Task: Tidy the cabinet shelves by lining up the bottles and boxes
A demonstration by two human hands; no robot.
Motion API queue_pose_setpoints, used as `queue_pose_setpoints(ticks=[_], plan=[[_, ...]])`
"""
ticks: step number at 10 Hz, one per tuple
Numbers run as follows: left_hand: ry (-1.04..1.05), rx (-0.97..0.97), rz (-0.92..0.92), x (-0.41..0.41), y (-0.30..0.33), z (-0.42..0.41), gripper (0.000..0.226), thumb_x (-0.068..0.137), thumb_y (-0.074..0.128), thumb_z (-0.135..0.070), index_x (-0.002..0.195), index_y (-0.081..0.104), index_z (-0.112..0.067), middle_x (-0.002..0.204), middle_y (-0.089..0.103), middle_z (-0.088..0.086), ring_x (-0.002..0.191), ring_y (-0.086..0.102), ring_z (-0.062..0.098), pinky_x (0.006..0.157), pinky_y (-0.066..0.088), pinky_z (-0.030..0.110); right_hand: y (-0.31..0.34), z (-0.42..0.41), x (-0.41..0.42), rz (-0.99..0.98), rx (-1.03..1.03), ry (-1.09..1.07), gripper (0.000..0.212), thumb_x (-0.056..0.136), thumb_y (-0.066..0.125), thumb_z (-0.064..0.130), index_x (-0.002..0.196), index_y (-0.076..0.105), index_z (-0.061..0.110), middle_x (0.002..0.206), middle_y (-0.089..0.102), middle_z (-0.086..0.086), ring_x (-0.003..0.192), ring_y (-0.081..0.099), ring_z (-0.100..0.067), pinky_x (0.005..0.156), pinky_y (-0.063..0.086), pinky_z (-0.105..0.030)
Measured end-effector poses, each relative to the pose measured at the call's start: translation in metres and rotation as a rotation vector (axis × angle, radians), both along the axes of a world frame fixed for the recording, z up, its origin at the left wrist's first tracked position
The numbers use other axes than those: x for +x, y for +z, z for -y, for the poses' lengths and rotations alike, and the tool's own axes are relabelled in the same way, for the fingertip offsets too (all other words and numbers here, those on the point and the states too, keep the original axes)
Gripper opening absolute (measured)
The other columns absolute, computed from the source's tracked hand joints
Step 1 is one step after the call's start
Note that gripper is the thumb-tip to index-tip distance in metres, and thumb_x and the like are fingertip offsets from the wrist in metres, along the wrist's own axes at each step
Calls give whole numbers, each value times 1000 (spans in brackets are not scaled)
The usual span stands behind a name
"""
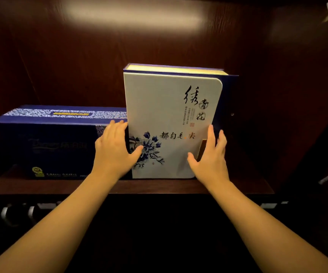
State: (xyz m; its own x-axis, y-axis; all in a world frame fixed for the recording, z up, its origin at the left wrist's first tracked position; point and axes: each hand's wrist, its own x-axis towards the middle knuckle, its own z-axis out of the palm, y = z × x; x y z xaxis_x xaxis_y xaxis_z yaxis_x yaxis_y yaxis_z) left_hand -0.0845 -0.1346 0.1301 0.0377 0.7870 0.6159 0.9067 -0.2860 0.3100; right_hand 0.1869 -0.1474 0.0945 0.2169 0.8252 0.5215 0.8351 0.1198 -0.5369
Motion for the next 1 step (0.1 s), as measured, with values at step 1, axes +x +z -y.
queue_pose_setpoints(ticks=[1], plan=[[-41,43,-40,5,-2,16,59,81,73,-48,129,56,-16,127,58,3,120,51,28,85,49,50,9,14,-10,100,69,54,81,86,71,38,152,29,17,153,28,-9,139,32,-29,105,41,-45]])
